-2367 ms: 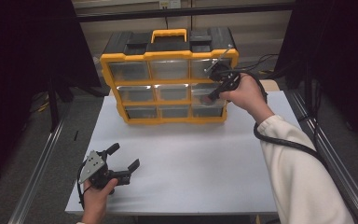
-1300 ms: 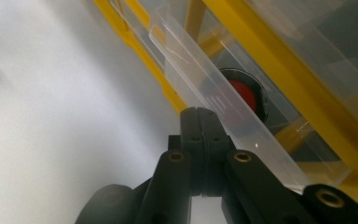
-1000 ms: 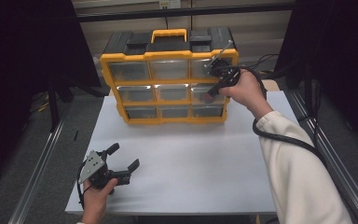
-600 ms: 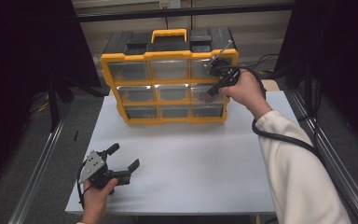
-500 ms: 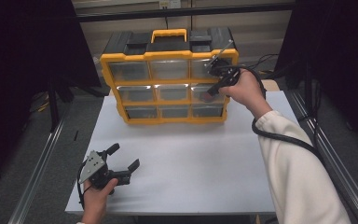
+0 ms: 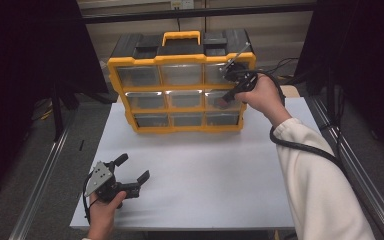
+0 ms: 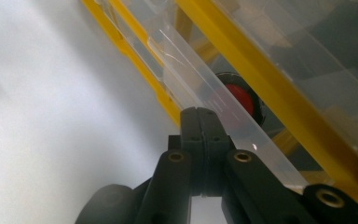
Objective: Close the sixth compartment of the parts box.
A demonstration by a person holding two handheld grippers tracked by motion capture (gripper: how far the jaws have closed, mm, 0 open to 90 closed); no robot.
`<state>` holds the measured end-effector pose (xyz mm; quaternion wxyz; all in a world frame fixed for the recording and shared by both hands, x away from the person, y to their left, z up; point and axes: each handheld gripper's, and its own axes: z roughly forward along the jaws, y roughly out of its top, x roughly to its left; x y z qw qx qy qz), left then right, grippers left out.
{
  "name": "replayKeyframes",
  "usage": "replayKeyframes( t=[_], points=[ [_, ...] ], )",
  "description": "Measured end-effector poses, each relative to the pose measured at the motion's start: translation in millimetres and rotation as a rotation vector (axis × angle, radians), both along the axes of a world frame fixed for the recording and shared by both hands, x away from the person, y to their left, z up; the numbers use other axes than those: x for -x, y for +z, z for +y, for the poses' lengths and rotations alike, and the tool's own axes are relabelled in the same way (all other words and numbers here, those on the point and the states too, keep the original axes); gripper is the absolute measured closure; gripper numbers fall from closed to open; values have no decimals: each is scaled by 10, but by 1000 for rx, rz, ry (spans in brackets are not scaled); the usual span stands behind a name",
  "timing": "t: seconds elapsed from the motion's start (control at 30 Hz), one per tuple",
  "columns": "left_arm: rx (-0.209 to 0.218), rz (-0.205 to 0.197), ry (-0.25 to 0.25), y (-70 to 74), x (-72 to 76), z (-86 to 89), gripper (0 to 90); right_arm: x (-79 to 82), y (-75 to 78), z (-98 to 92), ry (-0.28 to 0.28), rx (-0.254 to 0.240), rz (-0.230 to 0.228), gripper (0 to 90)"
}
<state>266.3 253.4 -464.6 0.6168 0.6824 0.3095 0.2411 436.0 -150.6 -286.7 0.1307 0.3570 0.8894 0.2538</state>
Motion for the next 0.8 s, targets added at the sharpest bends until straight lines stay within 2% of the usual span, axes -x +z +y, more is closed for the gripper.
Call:
replayKeyframes(
  t=[0.2, 0.23, 0.27, 0.3, 0.37, 0.4, 0.43, 0.47, 0.5, 0.53, 0.73, 0.77, 0.8],
  points=[
    [-8, -1, -1, 0, -2, 8, 24, -15, -15, -5, -1, 0, 0, 900],
    [-28, -4, -8, 3, -4, 24, 24, -15, -15, -4, -6, 1, 6, 900],
    [-27, -3, -7, 4, -3, 25, 24, -19, -19, -5, -3, 0, 1, 900],
    [-7, -2, -2, 1, -2, 11, 24, -21, -20, -5, -4, -1, 1, 900],
    [-18, -2, 3, 1, -2, 14, 24, -20, -20, -4, -9, 0, 5, 900],
    [-6, 0, 5, -1, -1, 7, 24, -21, -20, -2, -11, 0, 4, 900],
    [-26, -4, -8, 2, -4, 24, 24, -24, -19, -1, -10, 4, 3, 900],
    [-27, -3, -7, 4, -3, 25, 24, -27, -21, 1, -6, 3, 3, 900],
    [-27, -4, -7, 4, -3, 26, 24, -30, -19, 1, -5, 6, -3, 900],
    [-4, -1, -1, 1, -1, 10, 24, -33, -18, -1, -5, 2, -4, 900],
    [-6, 0, -1, 1, -1, 10, 24, -37, -14, -8, -11, 3, -10, 900],
    [-27, -4, -7, 3, -3, 25, 24, -38, -15, -8, -13, 1, -10, 900],
    [-18, -3, -4, 2, -4, 18, 24, -39, -16, -9, -13, 3, -7, 900]
  ],
)
